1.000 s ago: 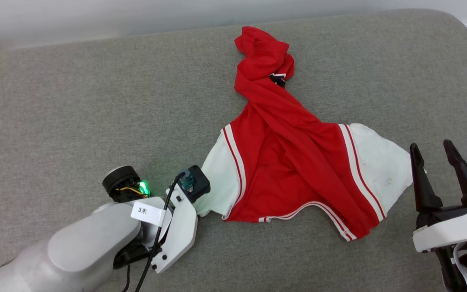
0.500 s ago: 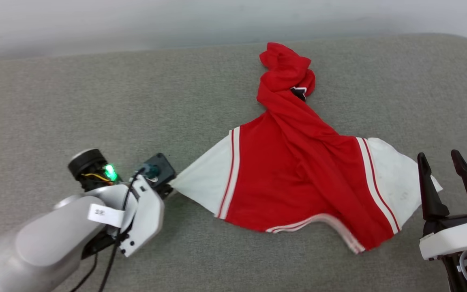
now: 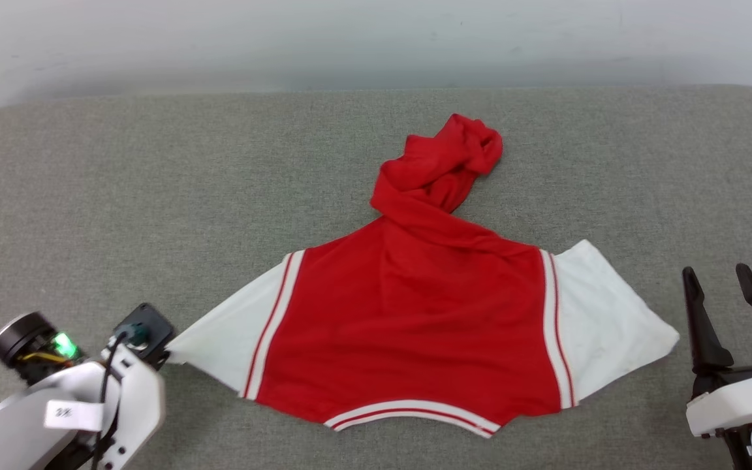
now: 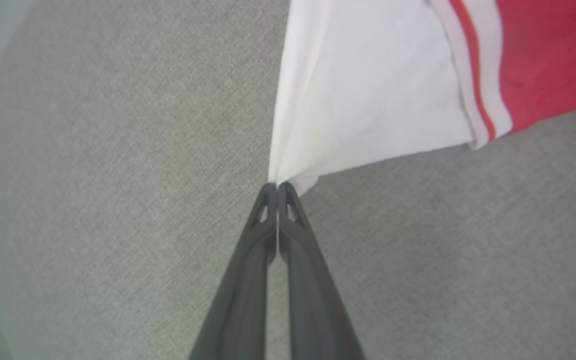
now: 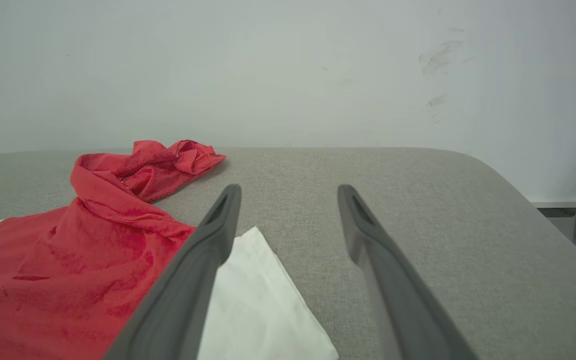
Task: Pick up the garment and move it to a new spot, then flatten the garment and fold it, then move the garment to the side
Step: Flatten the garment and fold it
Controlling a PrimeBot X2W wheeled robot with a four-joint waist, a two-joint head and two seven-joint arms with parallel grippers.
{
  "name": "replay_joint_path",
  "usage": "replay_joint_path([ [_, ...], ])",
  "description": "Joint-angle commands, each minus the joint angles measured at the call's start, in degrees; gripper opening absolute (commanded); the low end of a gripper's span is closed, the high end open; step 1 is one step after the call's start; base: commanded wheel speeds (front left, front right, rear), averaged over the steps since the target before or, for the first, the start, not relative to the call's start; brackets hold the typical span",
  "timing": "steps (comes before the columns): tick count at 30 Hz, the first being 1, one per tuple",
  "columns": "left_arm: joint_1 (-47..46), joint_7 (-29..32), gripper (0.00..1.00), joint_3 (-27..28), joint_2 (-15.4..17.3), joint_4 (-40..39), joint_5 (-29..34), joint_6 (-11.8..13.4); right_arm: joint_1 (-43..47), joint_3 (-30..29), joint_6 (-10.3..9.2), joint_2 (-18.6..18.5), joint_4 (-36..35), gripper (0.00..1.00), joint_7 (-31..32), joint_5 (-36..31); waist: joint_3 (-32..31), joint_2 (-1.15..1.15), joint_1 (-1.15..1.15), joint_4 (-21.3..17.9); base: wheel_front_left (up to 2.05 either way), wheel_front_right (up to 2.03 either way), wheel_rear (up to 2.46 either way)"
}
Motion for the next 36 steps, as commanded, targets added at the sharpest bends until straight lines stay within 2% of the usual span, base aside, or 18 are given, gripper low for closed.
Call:
replay_joint_path([
  [1,2.48,-0.62,0.00,0.23,1.53,0.96,-1.26,1.38,0.95,-0.57,-0.04,-0.31,0.17,1.00,0.29,-0.26,-0.06,0.00,0.00,0.19,0.00,0.00,0.00],
  [5,4.73,-1.16,0.00,0.37,2.26,1.70,-2.84,2.51,1.73,-1.25,-0.04,-0.35,0.59,1.00,0.81,-0.49,-0.25,0.00,0.00,0.41,0.00,0.00,0.00],
  [9,6.68,-3.56,0.00,1.79,0.55,1.19,-5.79,3.88,2.19,-1.58,-0.04,-0.70,0.86,1.00,2.02,-0.94,-0.88,0.00,0.00,1.08,0.00,0.00,0.00],
  [10,7.05,-4.32,0.35,2.20,0.13,1.07,-6.39,4.36,2.25,-1.40,-0.04,-0.89,0.89,1.00,2.50,-1.03,-1.15,0.00,0.00,1.25,0.00,0.00,0.00],
  [11,7.36,-5.18,0.88,2.64,-0.25,0.97,-6.62,4.99,2.18,-1.28,-0.04,-1.18,0.82,1.00,2.79,-1.18,-1.49,0.00,0.00,1.40,0.00,0.00,0.00],
  [12,7.56,-6.11,1.00,3.14,-0.73,0.67,-6.99,5.47,2.06,-1.13,-0.05,-1.58,0.68,1.00,3.26,-1.25,-1.84,0.00,0.00,1.55,0.00,0.00,0.00],
  [17,8.94,-12.14,1.00,5.47,-1.39,-1.43,-7.31,9.07,0.63,0.94,-0.04,-5.26,-0.68,1.00,6.98,-1.43,-3.53,0.00,0.00,2.01,0.00,0.00,0.00],
  [23,10.42,-18.72,1.00,8.97,-0.45,-6.15,-6.78,16.26,-2.36,5.13,-0.05,-12.49,-3.29,1.00,14.24,1.56,-4.65,0.00,0.00,3.14,0.00,0.00,0.00],
  [31,14.16,-25.70,1.00,15.75,-0.64,-11.89,-7.84,25.74,-7.76,16.99,-0.05,-24.28,-4.36,1.00,32.24,10.34,-4.10,0.00,0.00,5.06,0.00,0.00,0.00],
  [36,17.10,-26.55,1.00,21.96,-3.00,-14.79,-4.96,30.28,-10.71,23.46,-0.06,-28.79,-3.00,1.00,43.61,15.78,-3.11,0.00,0.00,6.43,0.00,0.00,0.00],
])
